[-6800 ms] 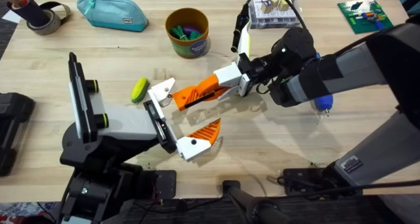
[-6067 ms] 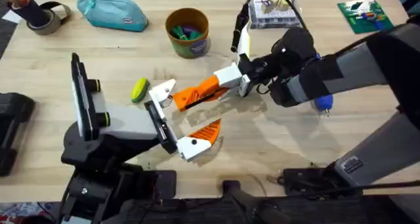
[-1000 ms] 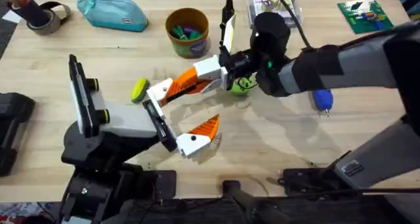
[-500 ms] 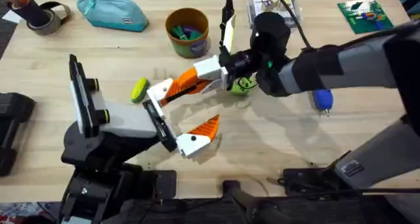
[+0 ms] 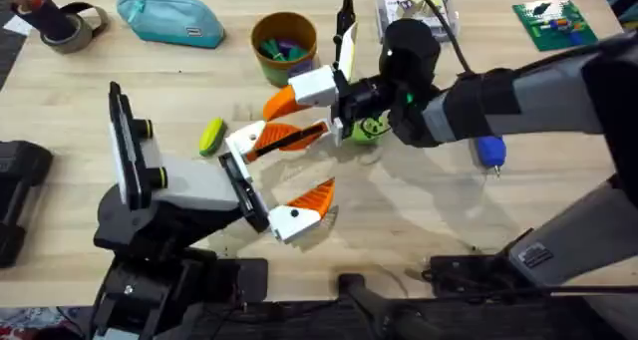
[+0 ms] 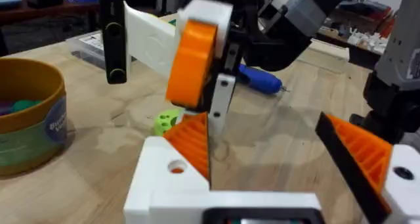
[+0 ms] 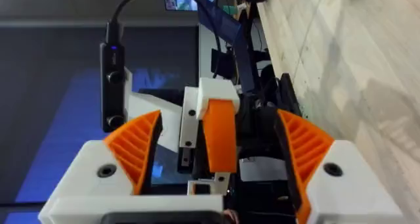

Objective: Pick up the gripper from the table and insert it into the empty holder that is missing its gripper. Then pick up a screw, insert it into the mounting hole, and use the screwdriver to tighten it. Finally, clean up the table by picking up the vegetable and placing it into the bucket.

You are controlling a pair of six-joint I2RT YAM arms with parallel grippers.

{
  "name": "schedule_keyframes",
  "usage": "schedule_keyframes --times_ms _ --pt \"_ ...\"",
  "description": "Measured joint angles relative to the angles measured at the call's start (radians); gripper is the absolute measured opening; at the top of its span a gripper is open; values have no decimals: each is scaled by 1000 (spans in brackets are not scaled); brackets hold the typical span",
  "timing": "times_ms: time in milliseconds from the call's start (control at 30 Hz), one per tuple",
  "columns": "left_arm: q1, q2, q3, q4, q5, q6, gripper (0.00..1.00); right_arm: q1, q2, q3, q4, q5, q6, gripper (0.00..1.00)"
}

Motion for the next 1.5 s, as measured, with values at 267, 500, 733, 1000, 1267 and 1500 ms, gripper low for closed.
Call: schedule_keyframes --times_ms 267,500,733,1000,1267,1500 --pt "0 0 0 0 2 0 990 0 0 0 0 0 -1 993" --pt "0 0 0 0 2 0 990 -30 0 0 14 16 -51 995" --pt "0 0 0 0 2 0 990 -128 0 29 31 120 -249 995" --pt "0 0 0 -1 3 0 990 -219 -3 238 -259 186 -474 997" --pt "0 0 0 -3 13 3 990 -266 -24 487 -1055 350 -868 997" --pt "0 0 0 -3 17 3 990 -285 -245 577 -1614 601 -1217 996"
